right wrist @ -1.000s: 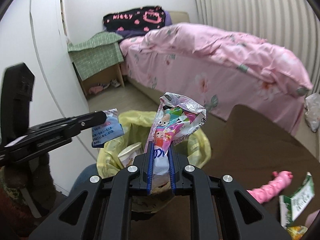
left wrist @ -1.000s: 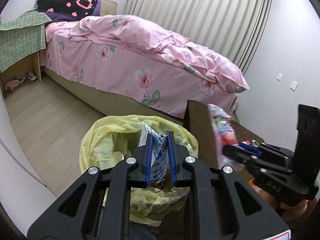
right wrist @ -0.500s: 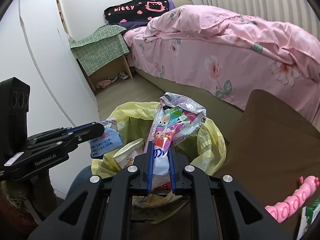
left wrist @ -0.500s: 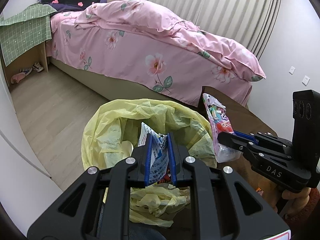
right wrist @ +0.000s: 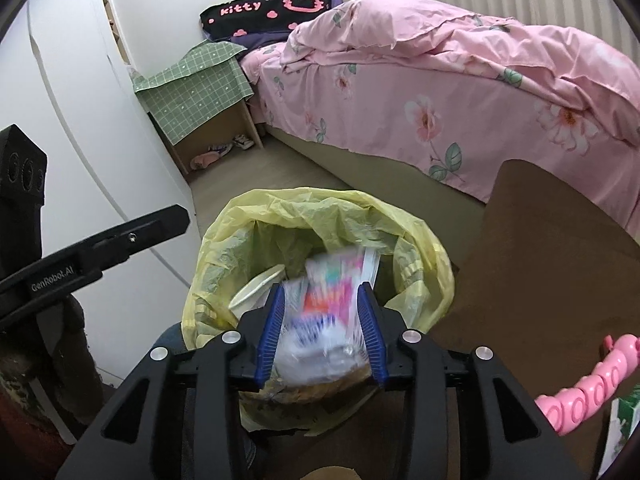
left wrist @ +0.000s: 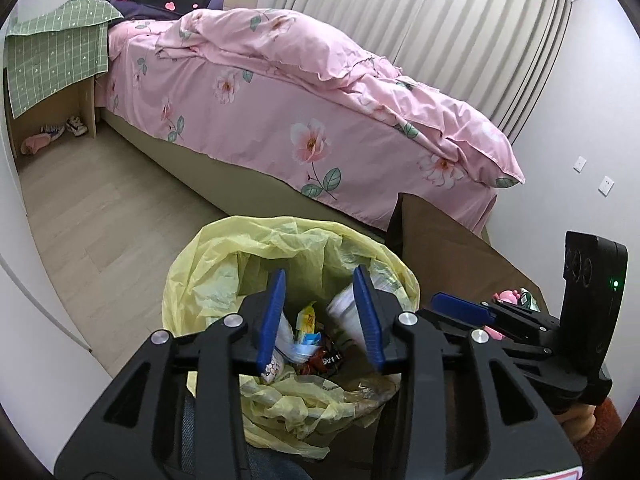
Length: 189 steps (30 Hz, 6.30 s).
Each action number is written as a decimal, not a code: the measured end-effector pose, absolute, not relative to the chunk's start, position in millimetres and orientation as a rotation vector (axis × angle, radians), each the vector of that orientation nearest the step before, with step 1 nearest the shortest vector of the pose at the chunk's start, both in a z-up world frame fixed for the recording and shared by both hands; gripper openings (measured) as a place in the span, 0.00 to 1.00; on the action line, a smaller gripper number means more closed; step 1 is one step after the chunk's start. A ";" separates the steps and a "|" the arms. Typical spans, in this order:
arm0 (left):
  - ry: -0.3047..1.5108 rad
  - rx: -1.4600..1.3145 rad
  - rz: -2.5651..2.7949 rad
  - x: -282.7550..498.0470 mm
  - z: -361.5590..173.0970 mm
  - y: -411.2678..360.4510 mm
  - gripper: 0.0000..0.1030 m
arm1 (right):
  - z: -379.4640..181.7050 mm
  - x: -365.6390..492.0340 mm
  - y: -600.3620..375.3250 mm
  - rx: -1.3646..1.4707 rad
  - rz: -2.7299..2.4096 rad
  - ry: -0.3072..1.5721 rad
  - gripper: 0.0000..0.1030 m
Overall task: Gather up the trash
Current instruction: 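Open the left tool over the bin while the right tool drops the cartoon wrapper in, then move both tools back over the table toward the remaining wrappers, then grasp the yellow-red snack wrapper with the right tool and lift it, then grasp the pink chip bag with the left tool while the right holds the wrapper, then carry the pink chip bag with the left tool while the right carries the wrapper over the bin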
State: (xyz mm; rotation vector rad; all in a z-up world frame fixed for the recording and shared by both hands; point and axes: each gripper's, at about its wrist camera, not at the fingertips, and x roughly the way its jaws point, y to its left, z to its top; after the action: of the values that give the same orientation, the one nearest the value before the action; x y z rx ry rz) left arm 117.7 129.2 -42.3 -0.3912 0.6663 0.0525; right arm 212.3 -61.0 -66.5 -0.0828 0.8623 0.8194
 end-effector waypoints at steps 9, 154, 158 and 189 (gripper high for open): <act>0.629 -0.377 0.043 104.6 -19.2 115.7 0.38 | -31.9 179.8 -119.2 -0.079 0.739 0.760 0.36; 0.998 0.004 -0.680 131.5 -103.0 -206.4 0.50 | -113.5 18.3 -430.7 0.175 0.230 0.830 0.43; 1.008 -0.036 -0.681 138.8 -104.4 -218.8 0.53 | -126.6 20.3 -427.5 0.160 0.204 0.870 0.40; 0.775 0.030 -0.584 95.7 -34.2 -218.7 0.03 | -59.2 -3.9 -423.6 0.157 0.117 0.684 0.21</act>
State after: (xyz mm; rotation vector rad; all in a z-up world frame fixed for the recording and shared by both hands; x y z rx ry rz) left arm 95.7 -218.7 -34.2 0.0299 0.7745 -0.5838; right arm -3.9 -423.6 -59.2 0.1570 0.6837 0.1171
